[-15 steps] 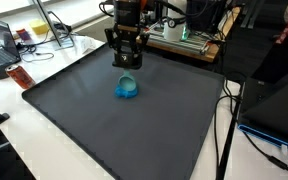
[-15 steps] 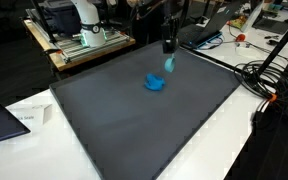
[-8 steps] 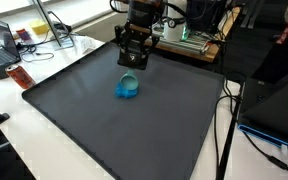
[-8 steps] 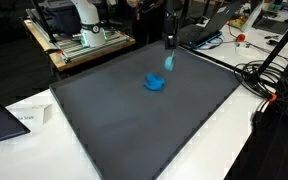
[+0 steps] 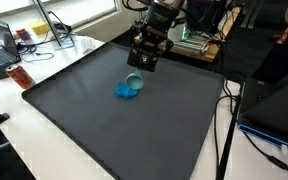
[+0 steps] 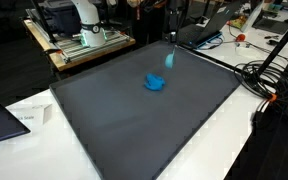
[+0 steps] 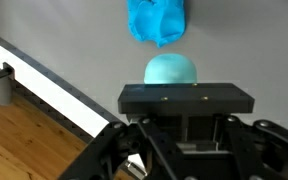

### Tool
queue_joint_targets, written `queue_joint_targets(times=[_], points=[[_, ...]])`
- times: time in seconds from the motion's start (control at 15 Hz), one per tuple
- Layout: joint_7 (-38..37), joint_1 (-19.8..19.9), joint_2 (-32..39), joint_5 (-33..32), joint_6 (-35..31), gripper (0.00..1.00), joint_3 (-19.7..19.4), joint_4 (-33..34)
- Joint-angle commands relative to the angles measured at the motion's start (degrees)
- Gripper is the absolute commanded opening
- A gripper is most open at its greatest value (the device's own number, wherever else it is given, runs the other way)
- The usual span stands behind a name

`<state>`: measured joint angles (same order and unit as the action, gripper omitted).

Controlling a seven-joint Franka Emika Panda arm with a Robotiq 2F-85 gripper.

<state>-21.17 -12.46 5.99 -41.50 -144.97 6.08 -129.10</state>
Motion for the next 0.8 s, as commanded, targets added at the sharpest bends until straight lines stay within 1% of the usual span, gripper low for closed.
queue_joint_targets(times=[0.0, 0.53, 0.73], points=[[-4.65, -1.47, 0.7, -5.57, 3.58, 0.22, 1.13, 0.43], [-15.45, -3.93, 6.1, -21.21, 6.96, 0.22, 2.11, 2.33], [-18.07, -4.61, 8.0, -26.0, 8.27, 0.22, 2.62, 2.61]])
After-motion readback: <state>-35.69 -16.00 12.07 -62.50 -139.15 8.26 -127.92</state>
